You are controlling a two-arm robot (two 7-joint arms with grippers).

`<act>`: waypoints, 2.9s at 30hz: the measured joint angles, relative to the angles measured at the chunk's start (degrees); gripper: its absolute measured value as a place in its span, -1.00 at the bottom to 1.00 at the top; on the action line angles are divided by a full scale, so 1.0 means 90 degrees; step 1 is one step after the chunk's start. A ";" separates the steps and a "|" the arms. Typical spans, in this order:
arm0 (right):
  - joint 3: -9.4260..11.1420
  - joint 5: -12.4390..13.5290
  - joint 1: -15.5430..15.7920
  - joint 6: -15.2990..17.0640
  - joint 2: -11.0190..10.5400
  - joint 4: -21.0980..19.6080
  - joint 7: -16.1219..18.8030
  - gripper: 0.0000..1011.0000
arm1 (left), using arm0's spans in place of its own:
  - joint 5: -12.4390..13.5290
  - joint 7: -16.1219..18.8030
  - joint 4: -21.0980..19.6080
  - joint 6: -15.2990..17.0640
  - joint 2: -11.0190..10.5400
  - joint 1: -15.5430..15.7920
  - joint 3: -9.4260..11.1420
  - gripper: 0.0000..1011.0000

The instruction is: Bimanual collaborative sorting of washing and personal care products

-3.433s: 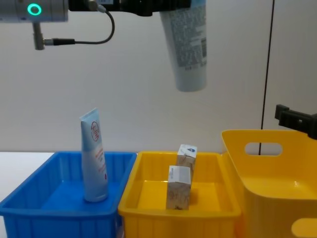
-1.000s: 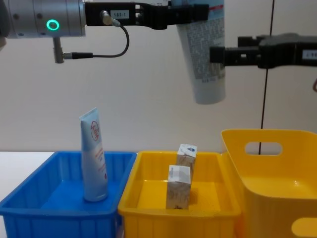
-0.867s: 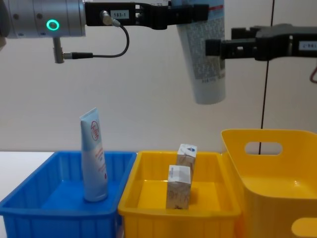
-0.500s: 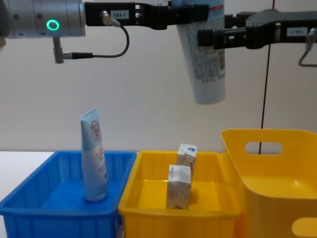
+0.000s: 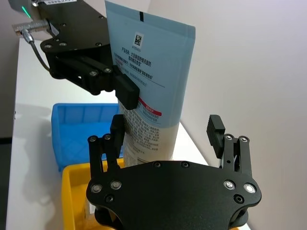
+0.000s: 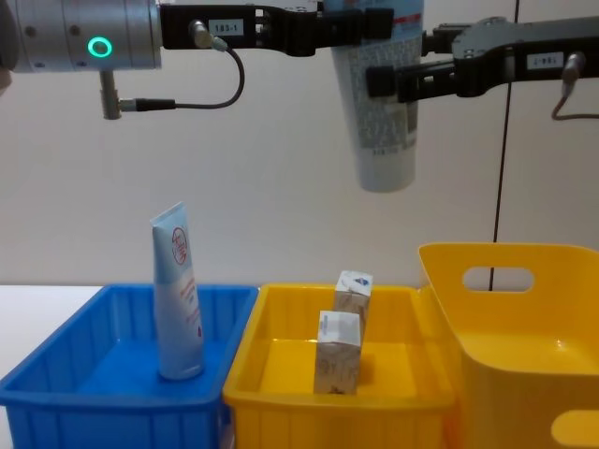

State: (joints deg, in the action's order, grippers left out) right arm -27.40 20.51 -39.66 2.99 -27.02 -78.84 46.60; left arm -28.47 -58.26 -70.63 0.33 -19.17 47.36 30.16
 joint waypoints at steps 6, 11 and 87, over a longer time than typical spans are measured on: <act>-0.0141 -0.0020 -0.0115 0.0052 -0.0013 0.0079 0.0119 0.98 | 0.0000 -0.0005 -0.0001 0.0000 0.0001 0.0000 0.0001 -0.59; -0.0237 -0.0015 -0.0167 0.0161 -0.0019 0.0089 0.0213 0.98 | -0.0001 -0.0010 -0.0001 0.0000 0.0000 0.0000 0.0002 -0.59; -0.0518 0.0140 -0.0251 0.0544 -0.0005 -0.0015 0.0437 -0.57 | 0.0000 0.0004 0.0000 -0.0001 0.0003 0.0001 0.0000 0.47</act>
State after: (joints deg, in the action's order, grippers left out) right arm -32.07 21.77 -41.92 7.88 -27.06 -78.97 50.54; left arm -28.47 -58.23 -70.63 0.32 -19.14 47.37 30.17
